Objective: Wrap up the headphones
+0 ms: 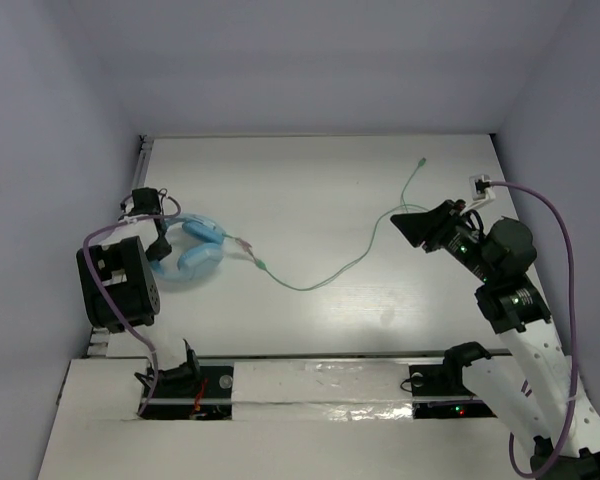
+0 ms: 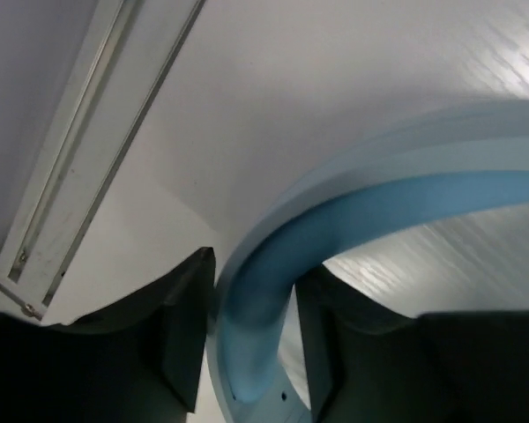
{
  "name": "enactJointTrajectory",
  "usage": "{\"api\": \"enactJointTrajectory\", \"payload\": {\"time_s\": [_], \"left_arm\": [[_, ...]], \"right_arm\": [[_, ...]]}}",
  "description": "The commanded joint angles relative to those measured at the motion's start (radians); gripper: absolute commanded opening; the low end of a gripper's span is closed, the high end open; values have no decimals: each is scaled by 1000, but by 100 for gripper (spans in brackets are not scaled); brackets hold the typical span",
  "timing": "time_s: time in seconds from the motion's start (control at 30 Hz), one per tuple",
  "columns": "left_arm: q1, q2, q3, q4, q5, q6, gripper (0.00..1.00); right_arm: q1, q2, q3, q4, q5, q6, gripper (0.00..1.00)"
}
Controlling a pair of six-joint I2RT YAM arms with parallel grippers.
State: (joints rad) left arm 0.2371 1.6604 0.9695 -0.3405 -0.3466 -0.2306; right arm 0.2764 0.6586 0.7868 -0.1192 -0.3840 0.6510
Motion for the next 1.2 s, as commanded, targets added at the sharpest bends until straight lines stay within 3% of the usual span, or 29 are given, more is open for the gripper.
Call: {"api": "enactJointTrajectory", "payload": {"time_s": [0.0, 0.03, 0.07, 0.13, 0.17, 0.27, 0.33, 0.37, 0.53, 0.57, 0.73, 0.9, 0.93, 0.97, 1.03, 1.07, 1.17], "left_arm": [[5, 15, 21, 58, 67, 28, 32], [5, 13, 11, 75, 75, 28, 27], [5, 6, 6, 80, 86, 21, 14], [-5, -16, -14, 100, 142, -1, 8], [-25, -25, -18, 100, 150, -13, 0], [-105, -50, -34, 98, 208, -58, 0], [-159, -50, -37, 101, 218, -67, 5], [-195, -45, -38, 103, 216, -72, 11], [-196, 7, -23, 97, 201, -67, 27], [-196, 19, -18, 97, 199, -61, 35], [-196, 77, 21, 110, 199, -24, 55], [-196, 133, 44, 147, 273, 2, 64], [-205, 140, 51, 147, 284, 2, 61], [-214, 153, 49, 149, 290, -7, 45], [-234, 167, 43, 141, 284, -4, 36], [-255, 179, 43, 136, 276, -1, 25], [-269, 171, 34, 132, 264, 4, 13]], "right_arm": [[6, -13, 12, 39, -42, -7, 45], [6, -10, 12, 46, -46, -5, 45], [6, -8, 12, 47, -47, -4, 45], [6, -4, 14, 50, -49, -4, 45], [6, 1, 14, 50, -50, -4, 45], [6, 3, 17, 52, -53, -5, 45], [6, 4, 14, 52, -52, -7, 45], [6, 4, 14, 52, -50, -8, 45], [6, 13, 14, 52, -39, -8, 45], [6, 13, 14, 52, -36, -10, 45], [6, 15, 14, 52, -27, -11, 45], [6, 15, 11, 56, -32, -10, 45], [6, 15, 9, 56, -30, -10, 45], [6, 13, 11, 58, -26, -10, 44], [6, 12, 14, 59, -15, -10, 44], [6, 12, 20, 59, -13, -8, 44], [6, 12, 26, 61, -6, -8, 44]]}}
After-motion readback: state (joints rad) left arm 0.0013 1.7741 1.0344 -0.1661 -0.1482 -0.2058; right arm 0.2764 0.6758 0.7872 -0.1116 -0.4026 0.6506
